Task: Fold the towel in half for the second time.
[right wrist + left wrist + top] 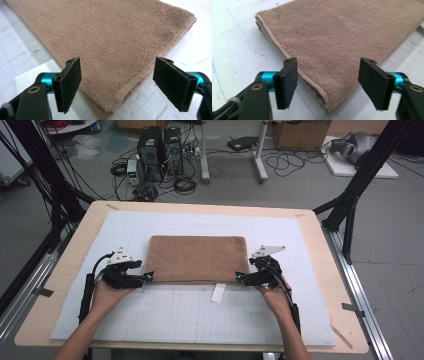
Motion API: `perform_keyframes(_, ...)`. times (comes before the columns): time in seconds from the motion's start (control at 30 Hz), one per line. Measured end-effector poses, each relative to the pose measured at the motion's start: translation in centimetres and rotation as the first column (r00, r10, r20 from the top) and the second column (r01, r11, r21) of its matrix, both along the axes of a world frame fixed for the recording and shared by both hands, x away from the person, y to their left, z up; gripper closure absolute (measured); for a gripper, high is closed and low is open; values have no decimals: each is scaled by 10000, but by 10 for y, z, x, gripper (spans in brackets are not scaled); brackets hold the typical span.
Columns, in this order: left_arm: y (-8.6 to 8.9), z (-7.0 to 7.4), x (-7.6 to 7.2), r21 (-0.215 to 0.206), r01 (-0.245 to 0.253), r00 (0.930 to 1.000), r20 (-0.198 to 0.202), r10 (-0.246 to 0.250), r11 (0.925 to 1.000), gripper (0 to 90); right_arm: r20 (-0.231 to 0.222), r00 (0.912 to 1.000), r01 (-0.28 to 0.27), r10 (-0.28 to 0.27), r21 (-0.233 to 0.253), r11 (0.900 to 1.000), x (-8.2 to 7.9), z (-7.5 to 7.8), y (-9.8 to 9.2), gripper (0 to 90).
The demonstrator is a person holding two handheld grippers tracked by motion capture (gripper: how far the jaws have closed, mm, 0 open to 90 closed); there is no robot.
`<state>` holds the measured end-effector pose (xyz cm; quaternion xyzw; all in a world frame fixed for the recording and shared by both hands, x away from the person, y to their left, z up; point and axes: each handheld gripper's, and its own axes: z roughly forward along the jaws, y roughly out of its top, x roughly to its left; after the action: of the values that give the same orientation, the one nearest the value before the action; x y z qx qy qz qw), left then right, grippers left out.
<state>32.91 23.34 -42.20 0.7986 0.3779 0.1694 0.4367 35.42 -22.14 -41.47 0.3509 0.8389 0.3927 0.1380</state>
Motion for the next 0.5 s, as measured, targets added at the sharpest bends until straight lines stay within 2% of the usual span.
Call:
perform_keyframes(0.23, 7, 4, -14, 45, -18, 9999, 143, 18, 10000, 287, 133, 9997, 193, -197, 328, 9993, -16, 4, -14, 169)
perform_keyframes(0.5, 7, 4, -29, 66, 87, 9999, 142, -87, 9999, 276, 282, 9992, 278, -289, 386, 9989, -37, 5, -23, 155)
